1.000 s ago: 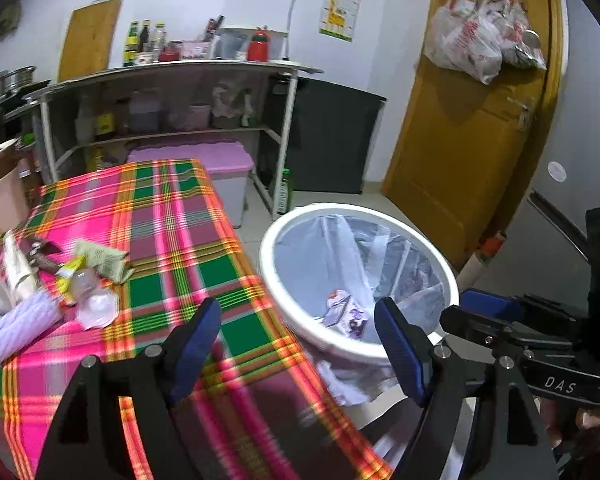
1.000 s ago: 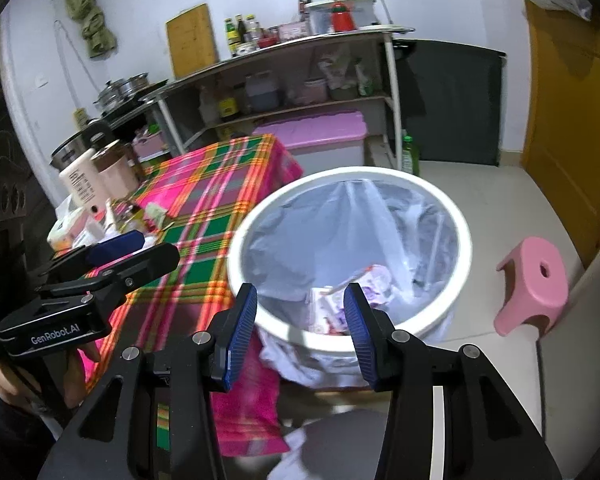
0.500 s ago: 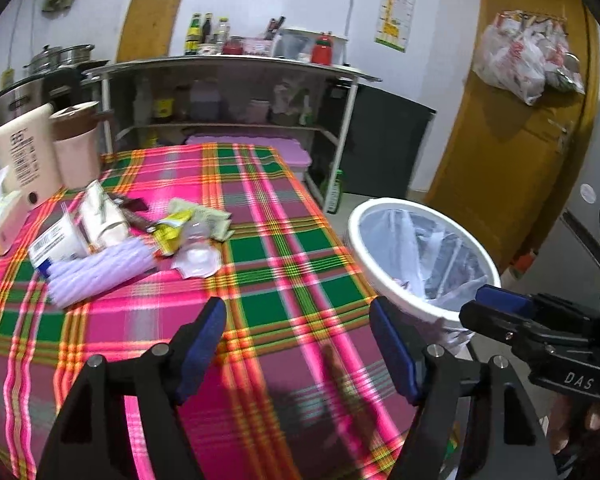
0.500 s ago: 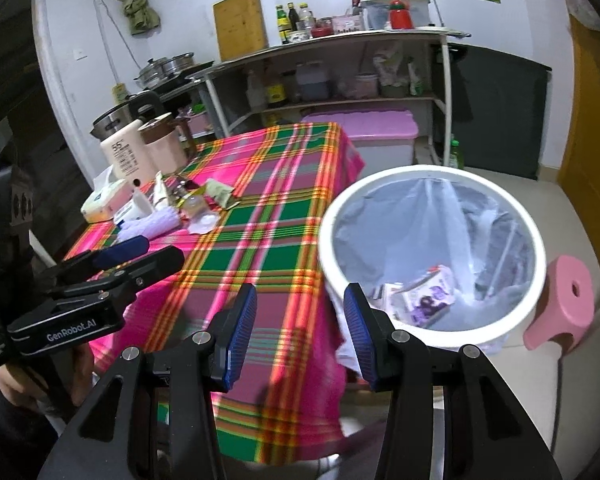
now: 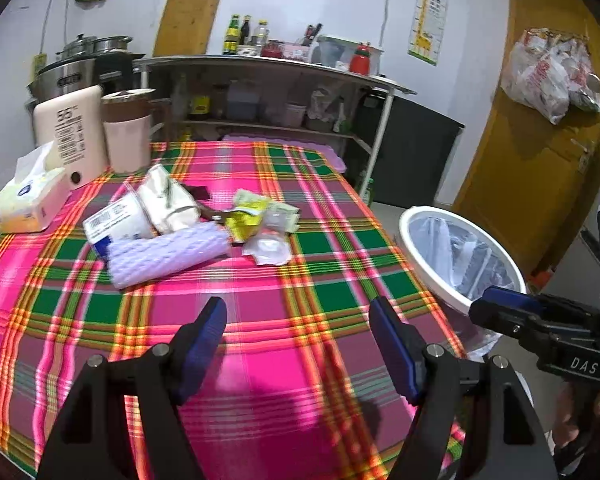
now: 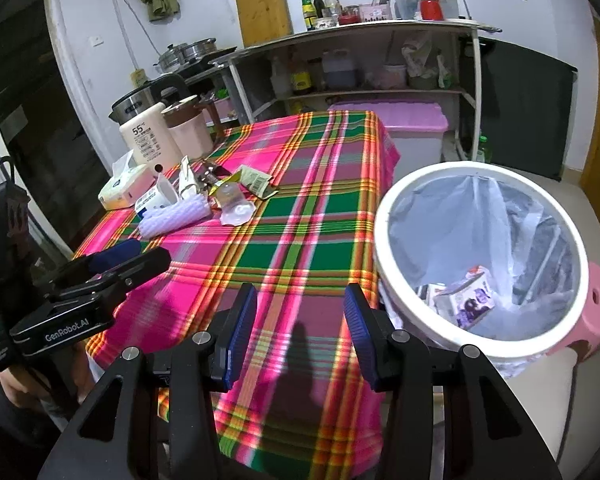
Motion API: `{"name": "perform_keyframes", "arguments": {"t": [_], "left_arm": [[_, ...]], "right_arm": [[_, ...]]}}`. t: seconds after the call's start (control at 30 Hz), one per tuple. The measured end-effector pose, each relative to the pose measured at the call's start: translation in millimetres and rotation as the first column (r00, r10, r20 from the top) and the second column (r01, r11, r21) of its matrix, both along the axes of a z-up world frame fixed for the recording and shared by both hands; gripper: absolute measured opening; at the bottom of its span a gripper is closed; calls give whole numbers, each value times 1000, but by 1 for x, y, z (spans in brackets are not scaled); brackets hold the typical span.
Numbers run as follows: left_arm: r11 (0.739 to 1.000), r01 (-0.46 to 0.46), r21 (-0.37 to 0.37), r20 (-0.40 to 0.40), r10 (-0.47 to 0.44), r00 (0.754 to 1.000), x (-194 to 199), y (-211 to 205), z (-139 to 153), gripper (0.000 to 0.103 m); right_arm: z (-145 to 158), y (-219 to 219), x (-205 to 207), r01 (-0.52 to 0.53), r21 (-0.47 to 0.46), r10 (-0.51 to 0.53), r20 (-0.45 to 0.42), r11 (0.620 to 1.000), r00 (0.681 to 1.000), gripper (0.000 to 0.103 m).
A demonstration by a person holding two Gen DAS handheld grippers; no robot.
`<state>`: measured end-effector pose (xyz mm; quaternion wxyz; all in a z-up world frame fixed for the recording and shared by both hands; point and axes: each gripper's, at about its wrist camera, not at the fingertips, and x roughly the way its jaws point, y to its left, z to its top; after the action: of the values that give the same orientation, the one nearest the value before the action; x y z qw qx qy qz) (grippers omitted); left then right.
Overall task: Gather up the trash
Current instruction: 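Move both tools back over the table toward the remaining trash, then grasp the white foam net sleeve with the left tool while the right grasps the clear cup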
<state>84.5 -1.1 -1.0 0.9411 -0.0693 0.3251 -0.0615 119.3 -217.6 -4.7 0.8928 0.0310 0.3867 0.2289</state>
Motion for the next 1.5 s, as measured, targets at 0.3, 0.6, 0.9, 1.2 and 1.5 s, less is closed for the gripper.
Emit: {"name": "perform_keyframes", "arguments": {"t": [0.3,0.6,0.9,1.2,1.5], "left_arm": [[996,-88,12,-12,88,996,6,39,-5,72],[991,-128,40,-16,128,992,25,66,-6,71],[993,-108,51,-15,109,994,42,85,-7,71],[997,-57,46,-32,59,998,56,91,-15,71],[995,48,88,-40,-45,998,77,85,-16,71]], "right_arm": [[-6,36,22,-52,-17,52,-16,998,999,46],[-9,73,55,-91,-12,90,-32,996,995,46],[-22,111,90,-122,-24,120,-61,992,991,46],[-34,136,119,-129,-35,126,-71,991,989,45],[-37,141,128,-137,-43,134,-61,990,989,31]]}}
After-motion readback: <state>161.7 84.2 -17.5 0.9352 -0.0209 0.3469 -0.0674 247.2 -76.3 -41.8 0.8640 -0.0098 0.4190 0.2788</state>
